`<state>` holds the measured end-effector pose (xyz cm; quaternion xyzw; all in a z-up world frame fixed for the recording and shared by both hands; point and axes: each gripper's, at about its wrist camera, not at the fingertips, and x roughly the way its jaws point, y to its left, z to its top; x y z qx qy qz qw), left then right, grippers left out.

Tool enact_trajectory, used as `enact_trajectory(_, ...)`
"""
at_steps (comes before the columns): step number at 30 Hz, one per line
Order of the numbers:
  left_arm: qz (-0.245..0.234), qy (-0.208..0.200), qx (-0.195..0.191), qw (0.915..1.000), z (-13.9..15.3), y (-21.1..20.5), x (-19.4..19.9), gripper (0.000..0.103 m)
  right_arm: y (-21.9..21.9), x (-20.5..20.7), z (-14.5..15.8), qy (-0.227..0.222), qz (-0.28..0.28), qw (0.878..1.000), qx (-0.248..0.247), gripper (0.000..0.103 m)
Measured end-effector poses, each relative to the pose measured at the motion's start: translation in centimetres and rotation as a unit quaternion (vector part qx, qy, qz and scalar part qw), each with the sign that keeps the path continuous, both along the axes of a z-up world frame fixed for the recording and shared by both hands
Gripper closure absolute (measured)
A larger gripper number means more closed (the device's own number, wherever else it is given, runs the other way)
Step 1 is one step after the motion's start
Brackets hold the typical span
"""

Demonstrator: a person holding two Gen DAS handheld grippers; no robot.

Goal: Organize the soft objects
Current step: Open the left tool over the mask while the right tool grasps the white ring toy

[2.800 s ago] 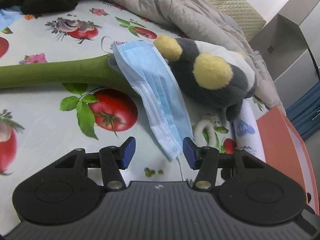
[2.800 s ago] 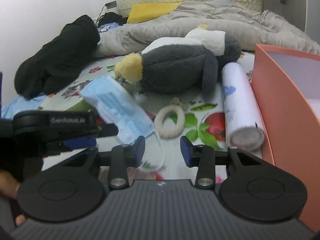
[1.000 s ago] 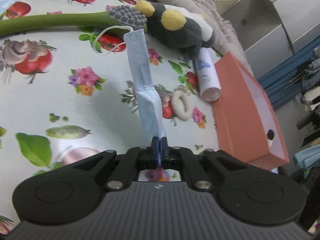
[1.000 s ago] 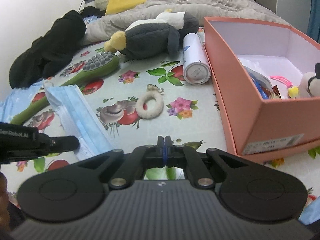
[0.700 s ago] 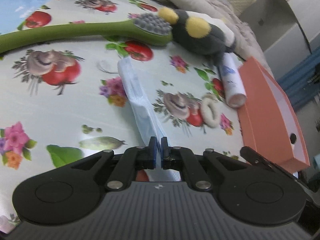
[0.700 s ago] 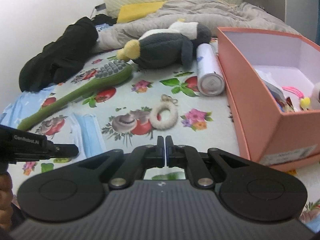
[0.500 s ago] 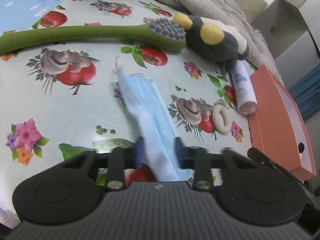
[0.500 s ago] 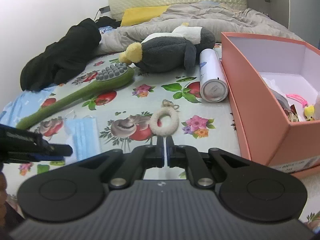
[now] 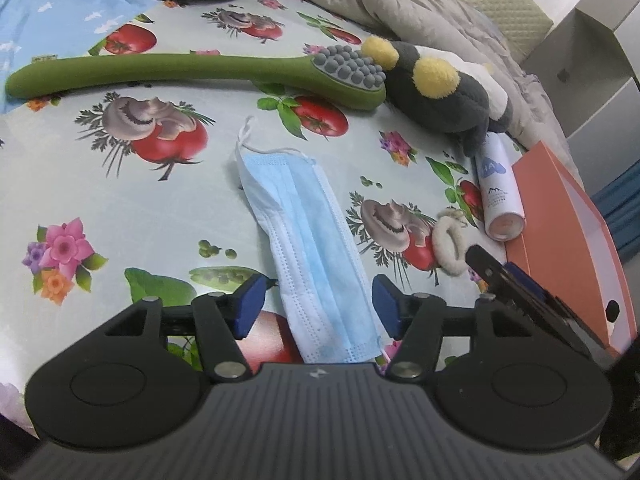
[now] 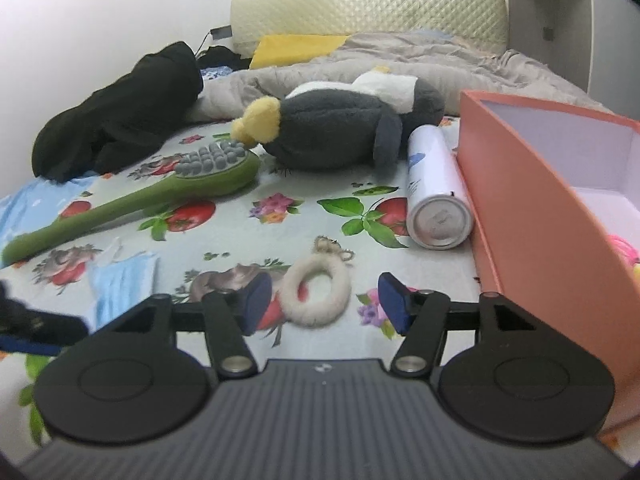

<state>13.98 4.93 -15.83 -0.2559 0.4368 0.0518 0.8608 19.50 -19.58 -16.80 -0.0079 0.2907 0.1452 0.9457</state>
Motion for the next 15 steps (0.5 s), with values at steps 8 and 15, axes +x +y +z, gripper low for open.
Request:
enact_trajectory(8,0.004,0.013,0.001,0.9999,-0.5,-0.1,-0.3,0.036,1.3,3.7,-2.9,0.049,0.025,0.998,-0.007,0.042)
enact_trajectory(15,0.0,0.014,-0.001,0.9999,-0.8,-0.4,-0.2,0.035,2.7,3.1,-3.2,0.035,0.043,0.997,-0.048,0.08)
